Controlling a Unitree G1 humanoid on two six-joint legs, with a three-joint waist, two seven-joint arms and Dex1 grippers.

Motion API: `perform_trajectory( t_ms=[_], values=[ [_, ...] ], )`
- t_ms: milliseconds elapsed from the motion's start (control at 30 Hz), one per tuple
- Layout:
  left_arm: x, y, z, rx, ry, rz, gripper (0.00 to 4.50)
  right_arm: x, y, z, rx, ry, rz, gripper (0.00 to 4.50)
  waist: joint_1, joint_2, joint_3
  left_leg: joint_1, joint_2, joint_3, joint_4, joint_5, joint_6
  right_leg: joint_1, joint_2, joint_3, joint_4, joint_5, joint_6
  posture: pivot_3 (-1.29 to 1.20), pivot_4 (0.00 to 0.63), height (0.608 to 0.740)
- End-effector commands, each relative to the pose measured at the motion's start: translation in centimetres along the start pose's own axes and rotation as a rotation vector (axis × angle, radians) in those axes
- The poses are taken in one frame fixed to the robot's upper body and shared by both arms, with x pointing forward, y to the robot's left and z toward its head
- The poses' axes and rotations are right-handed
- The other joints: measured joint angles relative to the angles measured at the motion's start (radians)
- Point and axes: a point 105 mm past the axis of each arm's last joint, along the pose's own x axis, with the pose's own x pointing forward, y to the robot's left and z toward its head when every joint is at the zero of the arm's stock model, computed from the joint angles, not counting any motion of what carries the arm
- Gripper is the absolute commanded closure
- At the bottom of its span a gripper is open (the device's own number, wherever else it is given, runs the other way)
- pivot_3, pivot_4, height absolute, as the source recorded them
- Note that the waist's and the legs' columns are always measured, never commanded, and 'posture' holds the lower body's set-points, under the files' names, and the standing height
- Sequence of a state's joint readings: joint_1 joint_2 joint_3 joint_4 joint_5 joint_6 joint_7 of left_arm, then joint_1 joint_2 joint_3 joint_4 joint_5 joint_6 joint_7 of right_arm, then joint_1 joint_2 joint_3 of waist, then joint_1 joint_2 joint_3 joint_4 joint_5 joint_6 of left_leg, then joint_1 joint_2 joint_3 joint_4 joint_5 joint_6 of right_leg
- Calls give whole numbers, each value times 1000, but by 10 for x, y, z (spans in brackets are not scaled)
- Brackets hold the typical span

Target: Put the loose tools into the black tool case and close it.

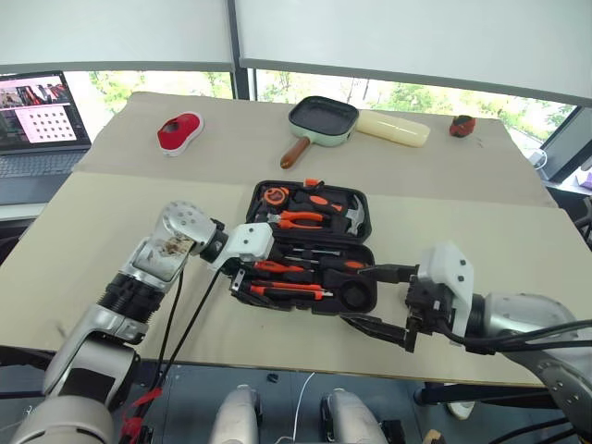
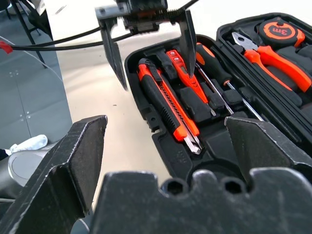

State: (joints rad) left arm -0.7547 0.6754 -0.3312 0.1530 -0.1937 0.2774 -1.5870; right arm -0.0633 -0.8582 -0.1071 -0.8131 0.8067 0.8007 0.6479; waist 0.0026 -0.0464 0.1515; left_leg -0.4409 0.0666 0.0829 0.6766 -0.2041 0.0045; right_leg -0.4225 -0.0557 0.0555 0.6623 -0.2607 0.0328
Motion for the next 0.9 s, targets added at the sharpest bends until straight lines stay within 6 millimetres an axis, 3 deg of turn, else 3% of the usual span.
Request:
perform_trajectory(
  t_ms=[33,133,333,467,767,900],
  values=[
    [-15,5,11,31,-33,54,29,-1,0,5,-24,-16,-2,0,-1,0,0,0,0,0,0,0,0,0,0,0,0,0,0,0,150,740],
    [-11,6,1,43,-18,74,783,0,-1,4,-22,-14,-1,0,2,0,0,0,0,0,0,0,0,1,0,0,0,0,0,0,150,740],
    [-2,6,-9,45,-8,80,3128,-1,-3,5,-24,-11,1,0,4,0,0,0,0,0,0,0,0,1,0,0,0,0,0,0,150,740],
    [1,-1,-12,44,-6,53,4450,-1,-4,5,-25,-7,1,0,4,0,0,0,0,0,0,0,0,1,0,0,0,0,0,0,150,740],
    [12,-19,-27,71,72,-16,4450,0,-4,3,-22,0,4,0,4,0,0,0,0,0,0,0,0,1,0,0,0,0,0,0,150,740],
    [20,-14,-41,75,128,13,4450,1,-5,2,-16,-2,2,0,8,1,-1,0,0,0,1,0,0,1,0,0,0,0,0,0,150,740]
  ],
)
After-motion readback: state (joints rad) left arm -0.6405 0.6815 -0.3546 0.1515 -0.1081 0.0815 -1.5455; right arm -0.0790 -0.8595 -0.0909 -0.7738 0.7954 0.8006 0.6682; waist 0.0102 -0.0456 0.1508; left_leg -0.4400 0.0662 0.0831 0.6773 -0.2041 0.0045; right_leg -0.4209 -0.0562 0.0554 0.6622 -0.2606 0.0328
